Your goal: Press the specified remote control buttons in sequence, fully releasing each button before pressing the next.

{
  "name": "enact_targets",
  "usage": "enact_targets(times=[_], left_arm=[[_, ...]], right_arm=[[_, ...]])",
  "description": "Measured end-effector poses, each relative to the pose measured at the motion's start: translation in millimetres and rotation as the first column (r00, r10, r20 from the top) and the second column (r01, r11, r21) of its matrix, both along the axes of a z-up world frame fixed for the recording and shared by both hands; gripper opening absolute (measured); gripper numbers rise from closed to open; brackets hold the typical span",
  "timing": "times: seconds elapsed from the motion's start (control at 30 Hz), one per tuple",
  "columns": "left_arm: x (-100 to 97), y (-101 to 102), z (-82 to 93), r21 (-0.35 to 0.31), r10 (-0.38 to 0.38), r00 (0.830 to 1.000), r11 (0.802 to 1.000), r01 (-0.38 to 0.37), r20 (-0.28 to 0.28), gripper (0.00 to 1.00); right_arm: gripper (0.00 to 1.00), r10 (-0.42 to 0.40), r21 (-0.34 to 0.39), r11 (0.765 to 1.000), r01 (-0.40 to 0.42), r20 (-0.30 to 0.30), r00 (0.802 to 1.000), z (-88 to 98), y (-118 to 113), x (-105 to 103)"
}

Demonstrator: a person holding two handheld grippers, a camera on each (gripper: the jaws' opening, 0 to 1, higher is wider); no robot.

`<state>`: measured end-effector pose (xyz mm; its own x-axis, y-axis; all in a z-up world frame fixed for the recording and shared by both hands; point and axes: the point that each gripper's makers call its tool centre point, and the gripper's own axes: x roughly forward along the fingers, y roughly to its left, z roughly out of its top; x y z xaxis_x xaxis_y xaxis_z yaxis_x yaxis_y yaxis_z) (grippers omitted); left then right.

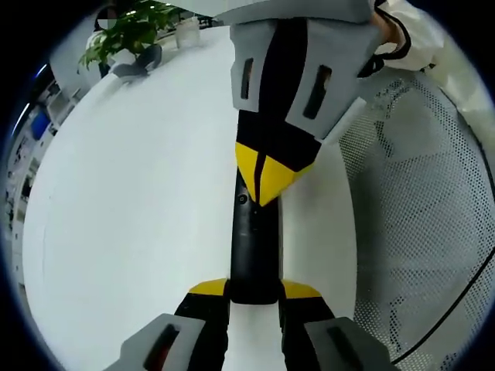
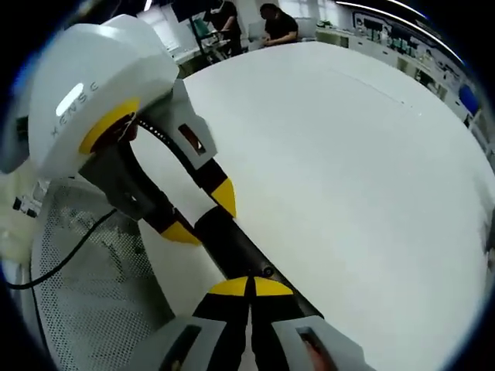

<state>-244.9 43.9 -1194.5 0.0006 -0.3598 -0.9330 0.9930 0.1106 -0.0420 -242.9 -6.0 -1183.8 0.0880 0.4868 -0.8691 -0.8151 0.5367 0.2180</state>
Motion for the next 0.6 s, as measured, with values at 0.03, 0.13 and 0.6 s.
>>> enact_targets(times=[0.03,0.13,0.6], left_arm=[[0.0,0,0.0,-0.001,-0.001,1.000,1.000,0.001,0.001,0.22],[0.1,0,0.2,-0.004,-0.002,1.000,1.000,0.002,-0.001,0.22],[0.0,0,-0.1,-0.022,0.000,1.000,1.000,0.000,-0.003,0.22]], right_arm=[[0.00,0.006,-0.003,1.000,-0.006,0.002,1.000,-0.2,0,-1],[0.00,0.022,-0.011,1.000,-0.022,-0.005,1.000,-0.4,1,-7],[0.00,0.047,-0.021,0.999,-0.047,0.001,0.999,0.0,3,-11]])
